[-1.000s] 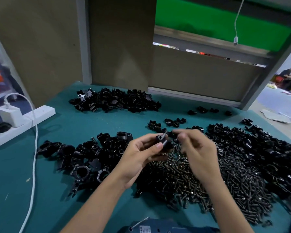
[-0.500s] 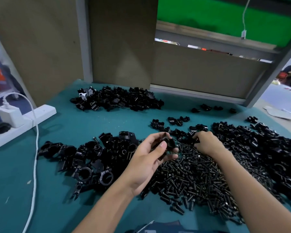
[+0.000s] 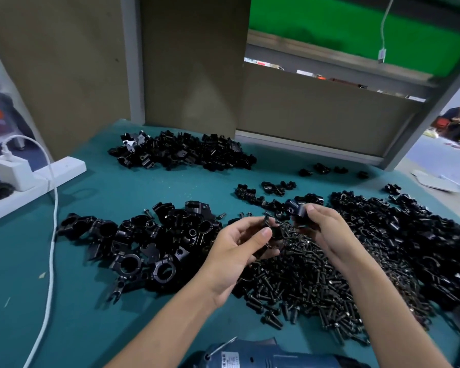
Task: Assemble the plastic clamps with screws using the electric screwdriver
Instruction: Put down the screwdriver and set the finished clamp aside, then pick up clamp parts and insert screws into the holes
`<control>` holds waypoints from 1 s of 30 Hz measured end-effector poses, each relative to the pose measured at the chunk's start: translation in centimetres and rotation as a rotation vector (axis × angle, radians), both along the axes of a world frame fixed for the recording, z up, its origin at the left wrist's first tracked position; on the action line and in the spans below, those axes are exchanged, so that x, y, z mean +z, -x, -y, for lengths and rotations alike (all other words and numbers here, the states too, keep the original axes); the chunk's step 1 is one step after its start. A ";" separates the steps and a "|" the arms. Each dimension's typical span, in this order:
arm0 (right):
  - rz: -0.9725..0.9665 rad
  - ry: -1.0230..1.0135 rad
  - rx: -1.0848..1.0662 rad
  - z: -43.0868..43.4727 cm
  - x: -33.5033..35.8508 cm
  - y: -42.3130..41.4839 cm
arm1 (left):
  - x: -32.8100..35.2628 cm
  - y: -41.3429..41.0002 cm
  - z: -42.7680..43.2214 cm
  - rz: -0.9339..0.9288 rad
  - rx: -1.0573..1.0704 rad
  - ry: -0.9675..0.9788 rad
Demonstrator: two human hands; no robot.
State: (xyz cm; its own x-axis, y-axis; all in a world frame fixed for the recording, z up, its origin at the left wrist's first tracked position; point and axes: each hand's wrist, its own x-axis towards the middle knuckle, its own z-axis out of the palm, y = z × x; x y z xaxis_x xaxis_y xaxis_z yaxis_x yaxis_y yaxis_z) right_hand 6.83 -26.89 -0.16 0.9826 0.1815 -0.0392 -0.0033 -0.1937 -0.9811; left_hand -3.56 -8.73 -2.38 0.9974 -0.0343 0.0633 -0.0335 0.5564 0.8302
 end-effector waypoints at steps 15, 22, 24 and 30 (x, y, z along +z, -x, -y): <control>-0.036 -0.353 0.002 -5.1 0.1 7.2 | 0.4 0.5 0.9 0.137 0.225 -0.277; -0.013 -0.314 -0.026 -5.4 0.0 7.5 | 0.5 0.6 1.2 0.129 0.269 -0.233; 0.001 -0.302 -0.024 -5.4 0.0 7.6 | 0.3 0.5 1.3 0.121 0.270 -0.214; 0.052 -0.240 -0.029 -4.9 0.2 7.6 | -0.1 0.4 1.1 0.079 0.188 -0.107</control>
